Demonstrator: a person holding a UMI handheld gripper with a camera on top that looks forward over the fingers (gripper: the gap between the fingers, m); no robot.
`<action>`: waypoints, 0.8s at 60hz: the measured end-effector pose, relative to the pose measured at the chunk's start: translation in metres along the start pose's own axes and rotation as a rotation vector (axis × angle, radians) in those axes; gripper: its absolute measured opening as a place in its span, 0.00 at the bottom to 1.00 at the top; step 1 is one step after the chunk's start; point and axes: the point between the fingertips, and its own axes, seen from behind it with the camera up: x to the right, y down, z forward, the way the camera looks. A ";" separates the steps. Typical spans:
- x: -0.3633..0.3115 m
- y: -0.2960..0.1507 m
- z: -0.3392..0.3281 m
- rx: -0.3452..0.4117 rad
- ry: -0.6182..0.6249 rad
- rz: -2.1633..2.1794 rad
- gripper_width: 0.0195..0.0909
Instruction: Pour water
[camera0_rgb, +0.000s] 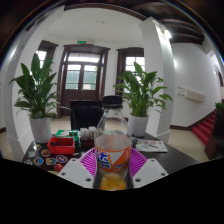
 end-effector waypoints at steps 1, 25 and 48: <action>-0.001 0.003 -0.001 -0.003 0.001 0.002 0.27; 0.001 0.040 0.017 0.040 -0.056 0.084 0.32; -0.003 0.041 0.010 -0.011 -0.089 0.017 0.79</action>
